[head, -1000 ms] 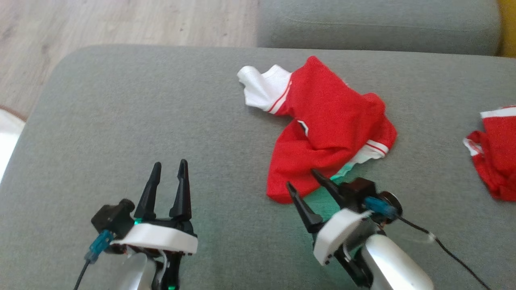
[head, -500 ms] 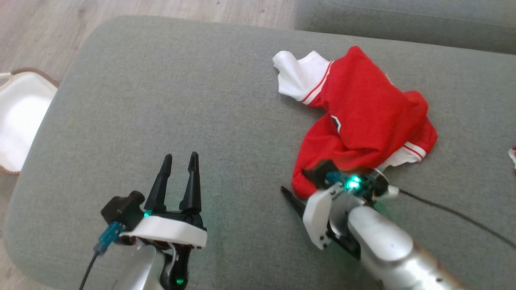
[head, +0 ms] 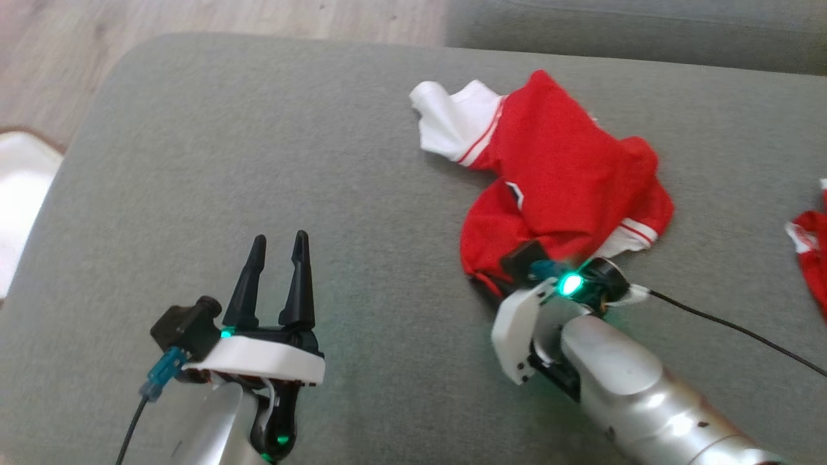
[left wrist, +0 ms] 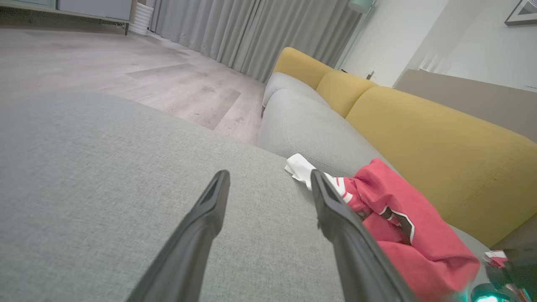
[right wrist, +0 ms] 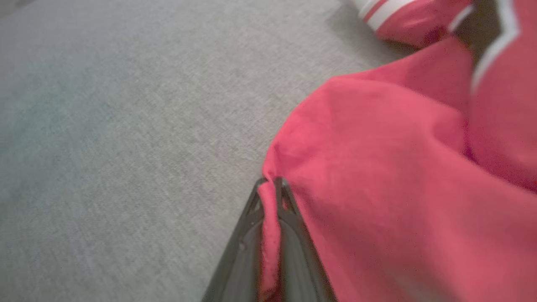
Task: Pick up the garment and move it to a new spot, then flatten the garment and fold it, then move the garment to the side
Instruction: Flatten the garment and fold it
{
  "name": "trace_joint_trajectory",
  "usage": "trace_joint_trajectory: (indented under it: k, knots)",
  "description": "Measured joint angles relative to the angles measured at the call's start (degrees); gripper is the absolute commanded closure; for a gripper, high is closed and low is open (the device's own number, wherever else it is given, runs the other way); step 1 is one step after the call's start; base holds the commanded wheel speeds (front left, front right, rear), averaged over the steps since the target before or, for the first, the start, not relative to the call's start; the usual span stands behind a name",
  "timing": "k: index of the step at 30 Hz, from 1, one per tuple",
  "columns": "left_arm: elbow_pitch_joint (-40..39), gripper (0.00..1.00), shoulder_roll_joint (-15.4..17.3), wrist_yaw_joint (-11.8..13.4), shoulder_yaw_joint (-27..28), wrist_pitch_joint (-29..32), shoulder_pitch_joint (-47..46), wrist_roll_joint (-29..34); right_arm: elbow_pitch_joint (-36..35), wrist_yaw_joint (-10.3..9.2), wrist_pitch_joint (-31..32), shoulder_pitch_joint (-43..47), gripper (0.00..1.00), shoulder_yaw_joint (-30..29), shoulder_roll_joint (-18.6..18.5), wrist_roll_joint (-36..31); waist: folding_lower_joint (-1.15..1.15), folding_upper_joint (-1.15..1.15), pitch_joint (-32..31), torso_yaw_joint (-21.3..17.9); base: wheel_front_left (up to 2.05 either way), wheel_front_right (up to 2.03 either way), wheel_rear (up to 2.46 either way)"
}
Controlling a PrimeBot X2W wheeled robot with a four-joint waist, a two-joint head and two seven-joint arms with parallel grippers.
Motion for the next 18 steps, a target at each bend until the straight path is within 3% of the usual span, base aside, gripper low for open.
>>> trace_joint_trajectory:
  k: [4,10,18]
  knots:
    - [0.0,0.0,0.0,0.0,0.3,0.0,0.1,0.1,1.4,0.0,-2.6,0.4,1.0,-2.8,-1.4,1.4,0.0,0.0,-1.1,-2.2,0.0,0.0,0.0]
    - [-0.5,0.0,0.0,0.0,1.9,0.0,0.4,0.2,2.0,0.0,-5.3,3.1,1.0,-9.4,-8.0,1.9,0.0,0.0,-2.8,-6.4,0.0,0.0,0.0]
    - [-1.1,0.0,-0.1,-0.1,1.9,-0.1,1.8,0.6,2.7,0.0,-6.9,6.0,1.0,-23.0,-14.9,0.7,0.0,0.0,-4.6,-11.2,0.0,0.0,0.0]
